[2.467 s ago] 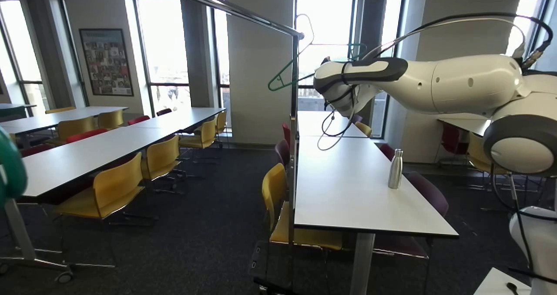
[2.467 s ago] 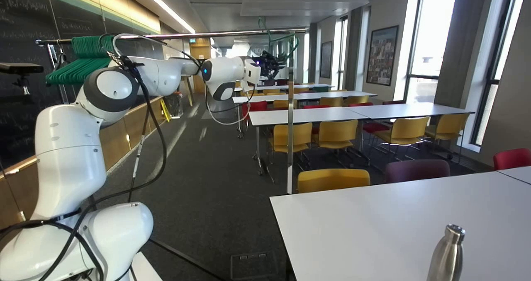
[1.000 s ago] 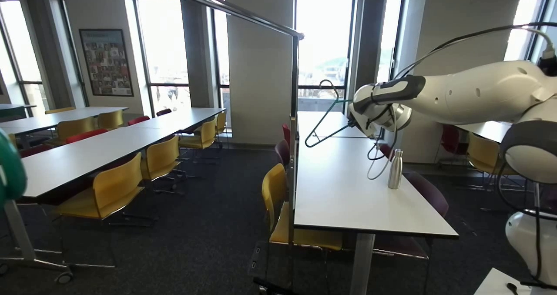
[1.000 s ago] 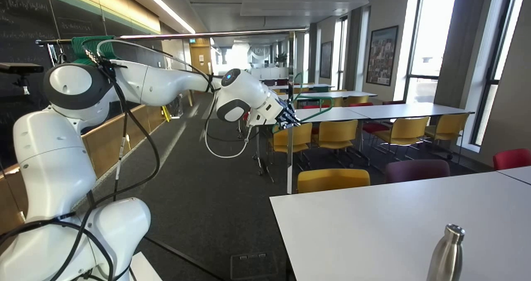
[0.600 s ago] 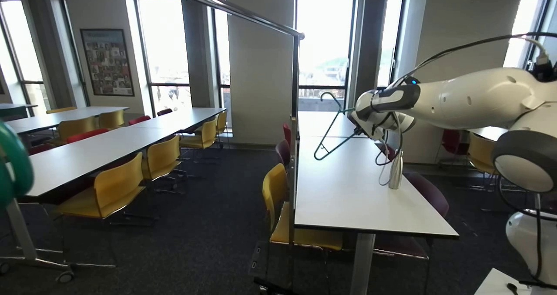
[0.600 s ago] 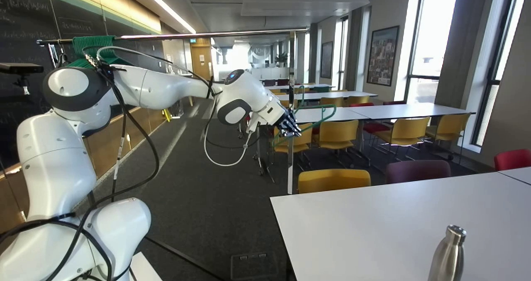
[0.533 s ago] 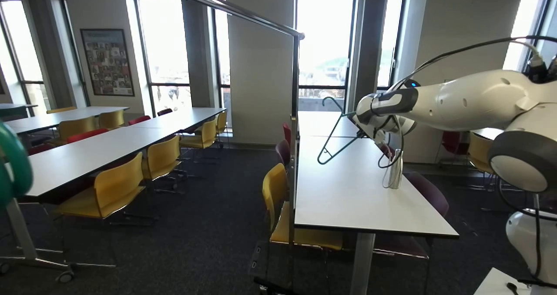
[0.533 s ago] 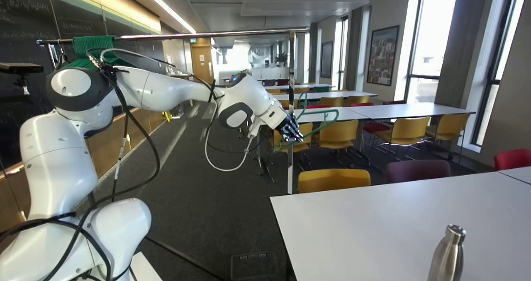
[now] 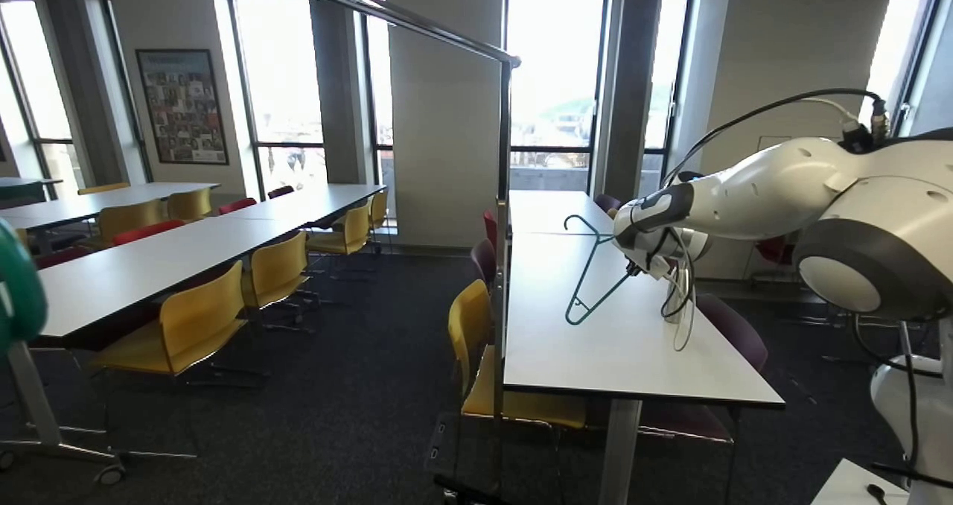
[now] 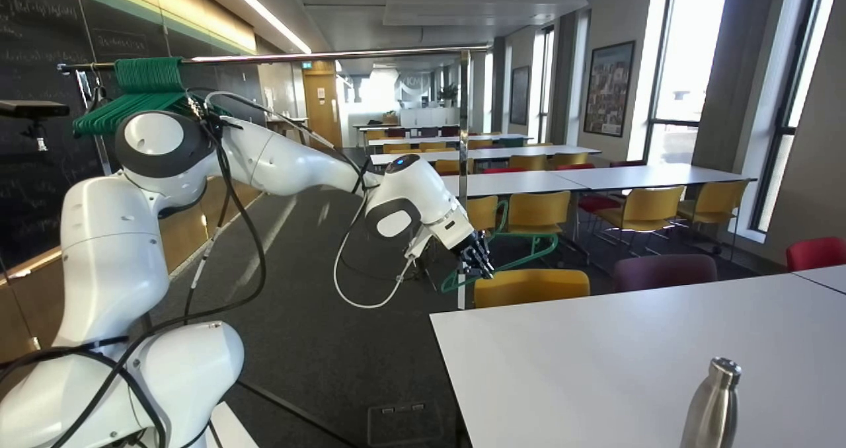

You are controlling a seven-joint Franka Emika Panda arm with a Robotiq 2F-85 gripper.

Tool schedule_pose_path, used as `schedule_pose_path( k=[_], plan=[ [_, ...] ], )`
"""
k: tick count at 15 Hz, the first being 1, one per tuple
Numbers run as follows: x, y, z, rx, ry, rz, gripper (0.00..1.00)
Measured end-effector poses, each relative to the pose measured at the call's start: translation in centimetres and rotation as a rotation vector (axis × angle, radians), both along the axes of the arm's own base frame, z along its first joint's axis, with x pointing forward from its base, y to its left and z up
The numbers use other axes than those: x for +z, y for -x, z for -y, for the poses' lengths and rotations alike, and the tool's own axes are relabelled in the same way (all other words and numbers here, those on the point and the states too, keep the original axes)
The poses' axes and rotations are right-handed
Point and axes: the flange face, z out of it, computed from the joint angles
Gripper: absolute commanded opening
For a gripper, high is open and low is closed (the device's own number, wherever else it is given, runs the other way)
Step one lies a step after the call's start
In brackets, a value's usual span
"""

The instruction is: Put one green hanger on the table.

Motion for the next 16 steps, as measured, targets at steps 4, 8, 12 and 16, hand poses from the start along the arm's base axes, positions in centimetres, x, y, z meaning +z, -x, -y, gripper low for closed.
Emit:
schedule_pose_path(
  k=[4, 8, 12, 16],
  plan=[
    [-1.7, -1.2, 0.1, -0.043, -0.068, -0.009, 0.02],
    [-4.7, -2.5, 1.4, -0.094, -0.072, -0.075, 0.02],
    [-7.4, -4.3, 2.2, -0.14, -0.107, -0.114, 0.02],
    [-7.5, -6.5, 2.3, -0.158, -0.224, -0.036, 0.02]
  ],
)
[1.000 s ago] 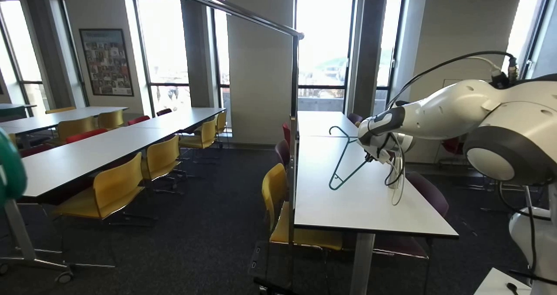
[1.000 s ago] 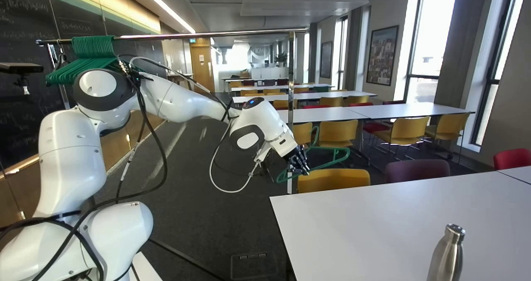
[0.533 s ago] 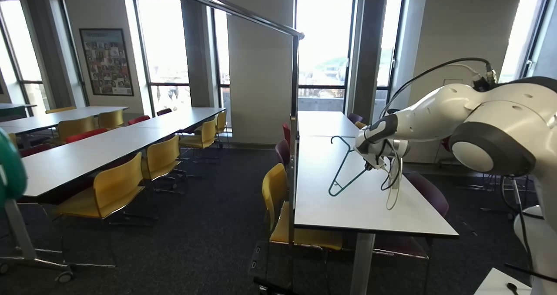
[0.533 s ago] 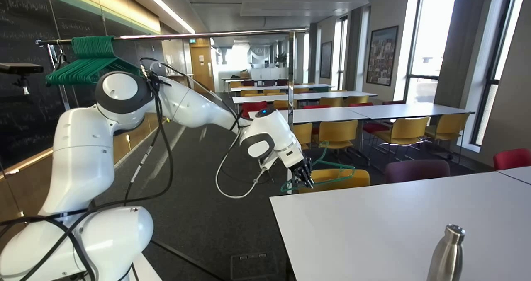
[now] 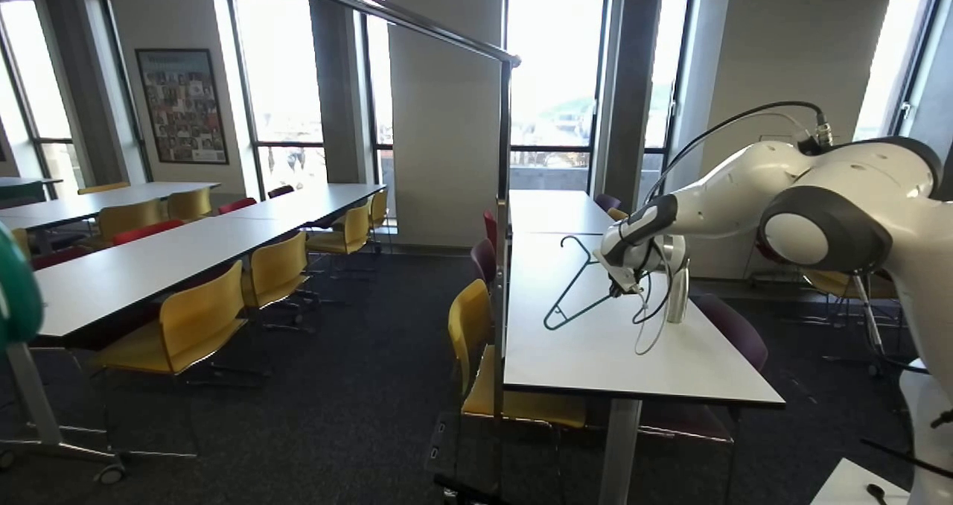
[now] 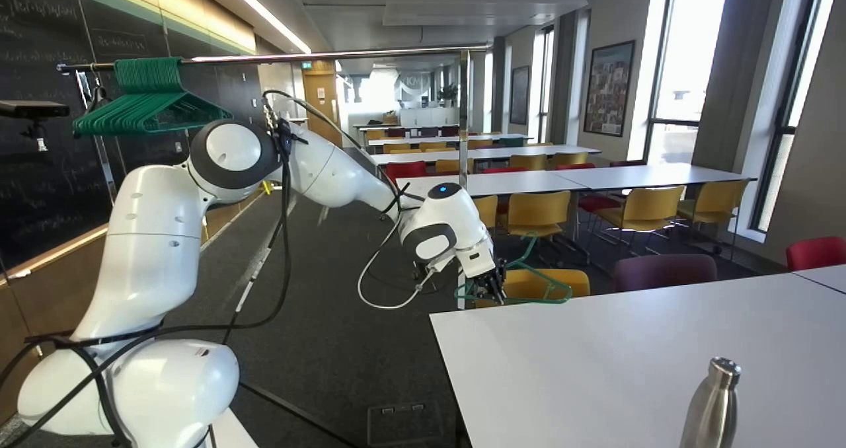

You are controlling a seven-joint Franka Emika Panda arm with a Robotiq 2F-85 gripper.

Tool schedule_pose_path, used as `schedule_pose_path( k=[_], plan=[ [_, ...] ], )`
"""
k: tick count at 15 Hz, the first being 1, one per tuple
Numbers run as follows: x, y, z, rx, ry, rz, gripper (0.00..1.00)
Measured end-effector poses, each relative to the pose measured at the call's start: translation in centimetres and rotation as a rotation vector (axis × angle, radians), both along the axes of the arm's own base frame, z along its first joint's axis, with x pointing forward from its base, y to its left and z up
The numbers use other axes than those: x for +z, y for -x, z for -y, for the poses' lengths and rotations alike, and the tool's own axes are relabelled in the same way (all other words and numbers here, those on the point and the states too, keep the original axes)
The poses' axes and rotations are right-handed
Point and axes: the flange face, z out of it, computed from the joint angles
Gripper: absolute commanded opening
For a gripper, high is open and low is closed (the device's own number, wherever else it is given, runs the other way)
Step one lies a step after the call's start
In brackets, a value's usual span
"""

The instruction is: Put one green hanger on the table.

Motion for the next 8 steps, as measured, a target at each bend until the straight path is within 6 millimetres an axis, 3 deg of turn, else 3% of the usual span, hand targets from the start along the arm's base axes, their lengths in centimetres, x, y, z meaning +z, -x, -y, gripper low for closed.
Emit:
schedule_pose_path(
  k=[4, 8],
  plan=[
    [0.7, -1.1, 0.7, -0.006, -0.091, 0.095, 0.02],
    [-1.4, -0.8, 2.9, -0.013, -0.141, 0.069, 0.02]
  ],
)
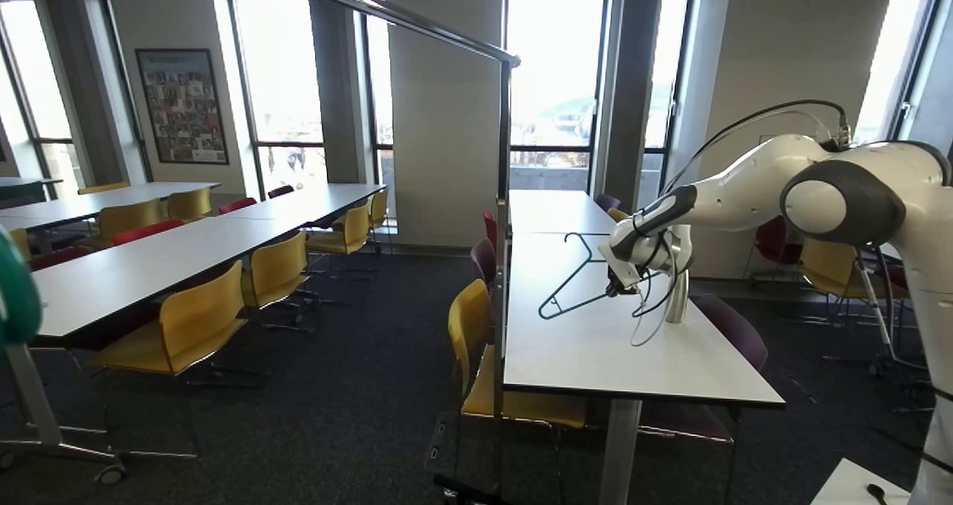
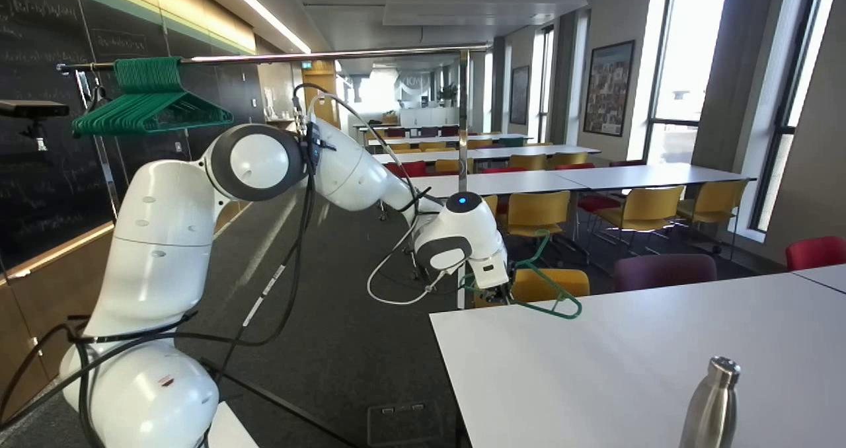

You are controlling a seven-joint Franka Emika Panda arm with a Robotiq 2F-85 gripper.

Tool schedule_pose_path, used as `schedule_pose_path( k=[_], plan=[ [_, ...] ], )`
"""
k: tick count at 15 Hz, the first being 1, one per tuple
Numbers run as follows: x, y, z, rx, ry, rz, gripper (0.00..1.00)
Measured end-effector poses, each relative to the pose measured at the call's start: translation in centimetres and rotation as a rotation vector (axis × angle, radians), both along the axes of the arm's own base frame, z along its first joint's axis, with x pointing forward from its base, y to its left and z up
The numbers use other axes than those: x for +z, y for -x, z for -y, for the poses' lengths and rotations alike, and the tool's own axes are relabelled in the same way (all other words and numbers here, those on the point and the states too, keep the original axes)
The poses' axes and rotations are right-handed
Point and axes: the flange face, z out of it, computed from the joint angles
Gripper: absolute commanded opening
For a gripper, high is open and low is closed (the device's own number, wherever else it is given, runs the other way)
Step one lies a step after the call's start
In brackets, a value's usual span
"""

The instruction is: Put one green hanger on the table.

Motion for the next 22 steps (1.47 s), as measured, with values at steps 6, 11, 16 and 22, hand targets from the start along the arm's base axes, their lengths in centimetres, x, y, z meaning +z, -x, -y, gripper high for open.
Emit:
schedule_pose_path(
  k=[6, 11, 16, 22],
  plan=[
    [-1.1, 0.8, 3.1, -0.003, 0.002, -0.026, 0.02],
    [-1.5, 1.2, 4.0, -0.011, 0.006, -0.046, 0.1],
    [-1.5, 1.2, 3.8, -0.008, 0.005, -0.046, 0.02],
    [-2.9, 1.3, 2.9, 0.021, 0.004, -0.075, 0.02]
  ],
)
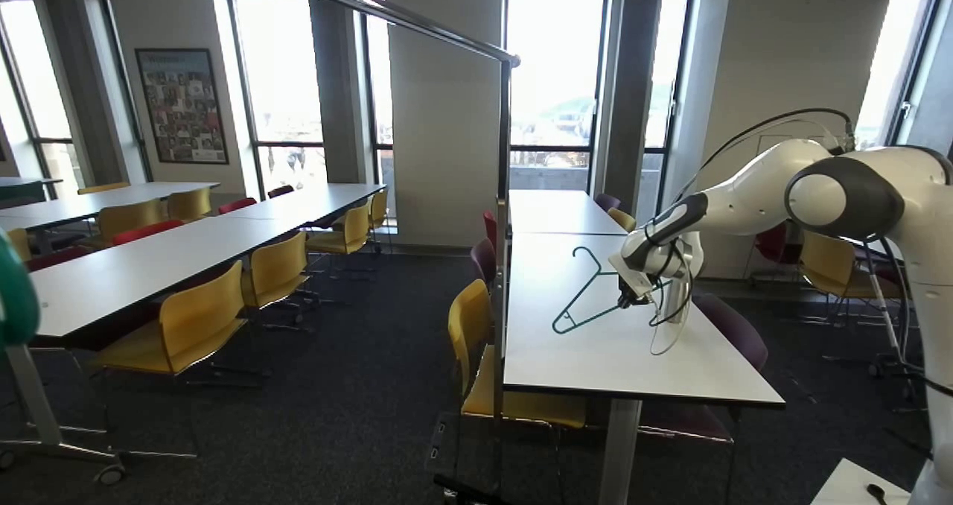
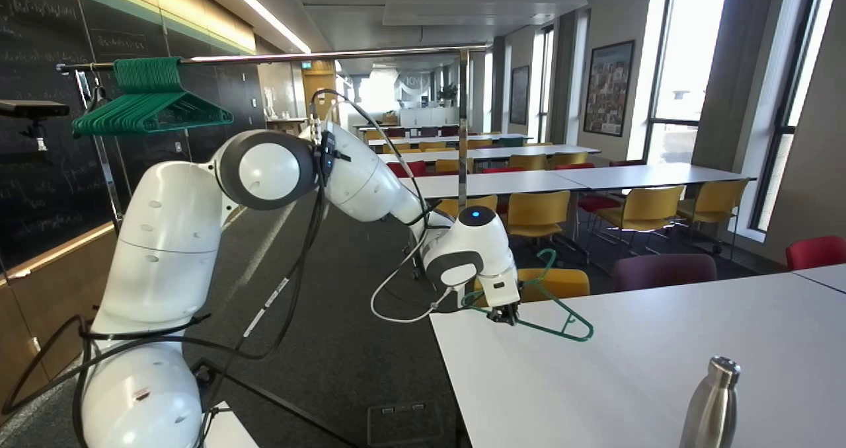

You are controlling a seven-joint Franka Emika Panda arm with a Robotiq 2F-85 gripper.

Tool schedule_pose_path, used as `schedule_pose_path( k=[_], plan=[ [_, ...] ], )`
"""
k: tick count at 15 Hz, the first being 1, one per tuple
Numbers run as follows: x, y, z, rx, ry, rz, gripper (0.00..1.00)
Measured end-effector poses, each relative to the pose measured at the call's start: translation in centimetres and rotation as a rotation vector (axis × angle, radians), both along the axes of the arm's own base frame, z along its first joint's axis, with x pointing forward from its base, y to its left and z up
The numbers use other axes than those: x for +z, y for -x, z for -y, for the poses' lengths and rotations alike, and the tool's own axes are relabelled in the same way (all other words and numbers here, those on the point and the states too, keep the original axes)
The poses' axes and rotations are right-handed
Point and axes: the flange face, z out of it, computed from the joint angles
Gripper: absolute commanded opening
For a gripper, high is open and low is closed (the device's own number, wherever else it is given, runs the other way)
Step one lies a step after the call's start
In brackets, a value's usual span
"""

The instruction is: Put one green hanger on the table.

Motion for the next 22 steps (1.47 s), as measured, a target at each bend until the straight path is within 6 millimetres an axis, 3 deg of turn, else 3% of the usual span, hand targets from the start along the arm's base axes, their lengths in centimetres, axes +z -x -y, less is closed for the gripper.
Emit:
schedule_pose_path(
  k=[6, 13, 22],
  plan=[
    [-2.7, 1.3, -0.6, 0.003, -0.029, -0.06, 0.02],
    [-8.8, 3.2, 0.8, -0.098, -0.138, -0.225, 0.02],
    [-12.6, 3.0, 2.8, -0.395, -0.295, -0.254, 0.02]
  ],
)
